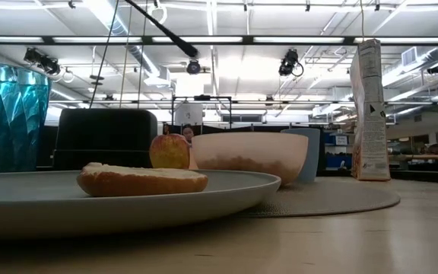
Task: Arrange a breakfast setting
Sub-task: Put the black spoon on the gray placemat to the right of the pink bowl
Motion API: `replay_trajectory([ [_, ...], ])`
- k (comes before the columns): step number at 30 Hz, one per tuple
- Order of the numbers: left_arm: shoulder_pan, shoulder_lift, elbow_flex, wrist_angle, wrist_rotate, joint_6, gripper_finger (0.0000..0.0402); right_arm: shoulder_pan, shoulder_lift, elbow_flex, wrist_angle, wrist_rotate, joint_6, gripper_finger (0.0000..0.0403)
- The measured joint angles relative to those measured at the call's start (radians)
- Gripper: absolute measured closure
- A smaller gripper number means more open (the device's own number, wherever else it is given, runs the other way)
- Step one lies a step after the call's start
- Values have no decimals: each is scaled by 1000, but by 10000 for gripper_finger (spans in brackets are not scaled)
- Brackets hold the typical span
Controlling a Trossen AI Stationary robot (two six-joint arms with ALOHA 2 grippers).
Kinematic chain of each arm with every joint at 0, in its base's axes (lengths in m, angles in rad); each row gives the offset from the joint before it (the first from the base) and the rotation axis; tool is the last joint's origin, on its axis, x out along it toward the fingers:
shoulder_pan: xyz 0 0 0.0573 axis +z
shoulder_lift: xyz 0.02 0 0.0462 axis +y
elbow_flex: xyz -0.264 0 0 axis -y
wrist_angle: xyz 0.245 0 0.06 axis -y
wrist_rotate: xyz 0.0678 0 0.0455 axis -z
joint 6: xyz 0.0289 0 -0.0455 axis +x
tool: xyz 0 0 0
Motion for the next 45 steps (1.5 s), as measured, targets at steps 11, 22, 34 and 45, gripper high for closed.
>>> replay_trajectory([
  [11, -66, 265, 0, 118, -197, 160, 383, -39, 0, -34, -165, -50, -237, 138],
  [22, -159, 368, 0, 211, -402, 225, 383, -53, -1, -143, -146, -96, -361, 181],
  [34, -137, 367, 0, 225, -416, 388, 383, -75, -2, -193, -25, -84, -355, 221],
  [45, -121, 367, 0, 231, -409, 494, 383, -95, -1, -193, 19, -64, -399, 222],
])
